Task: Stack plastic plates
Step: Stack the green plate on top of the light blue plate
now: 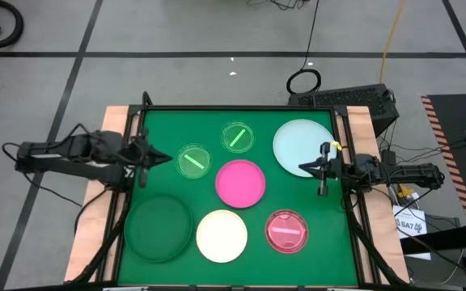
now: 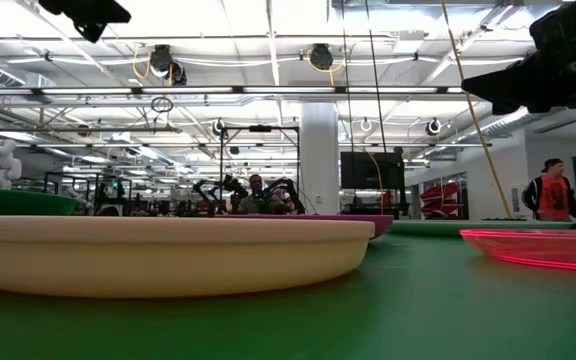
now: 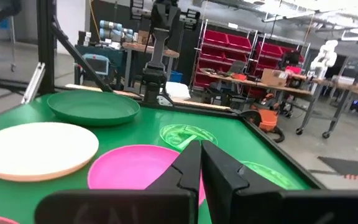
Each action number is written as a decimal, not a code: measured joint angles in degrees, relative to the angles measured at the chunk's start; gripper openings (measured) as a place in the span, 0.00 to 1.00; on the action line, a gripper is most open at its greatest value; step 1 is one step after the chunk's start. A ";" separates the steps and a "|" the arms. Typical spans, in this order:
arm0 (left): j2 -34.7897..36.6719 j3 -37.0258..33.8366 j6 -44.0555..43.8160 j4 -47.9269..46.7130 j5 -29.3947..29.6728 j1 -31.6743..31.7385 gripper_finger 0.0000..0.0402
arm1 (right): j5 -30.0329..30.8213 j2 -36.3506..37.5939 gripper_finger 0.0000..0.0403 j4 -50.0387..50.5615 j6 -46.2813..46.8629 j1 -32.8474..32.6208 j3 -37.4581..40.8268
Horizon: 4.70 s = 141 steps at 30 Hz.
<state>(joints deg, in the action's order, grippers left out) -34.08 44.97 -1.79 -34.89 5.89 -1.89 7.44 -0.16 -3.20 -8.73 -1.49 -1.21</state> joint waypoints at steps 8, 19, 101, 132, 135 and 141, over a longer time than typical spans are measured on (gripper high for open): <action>-6.14 0.00 -4.14 -0.16 -0.33 -1.76 0.01 | 0.00 0.00 0.02 0.00 7.51 0.00 0.00; -15.73 0.00 -15.12 0.91 3.42 -9.52 0.13 | -0.04 -0.01 0.02 0.57 11.35 0.01 0.00; -52.81 0.24 12.78 -8.68 4.33 -16.12 0.21 | -4.20 -3.15 0.02 1.42 12.52 -0.10 0.00; -52.83 33.90 11.94 -38.65 1.73 -8.63 0.02 | -4.24 -3.15 0.02 0.95 14.00 -0.10 0.00; -52.81 38.19 10.44 -38.53 1.29 -6.71 0.02 | -4.18 -3.15 0.02 -0.78 14.93 -0.12 0.00; -52.74 47.21 7.88 -33.74 1.36 -1.39 0.02 | -4.50 -3.13 0.02 -8.52 17.48 -0.12 0.02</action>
<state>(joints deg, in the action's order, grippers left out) -86.83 92.18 6.09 -68.63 7.25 -3.28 2.94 -3.29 -11.72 8.75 -1.61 -1.19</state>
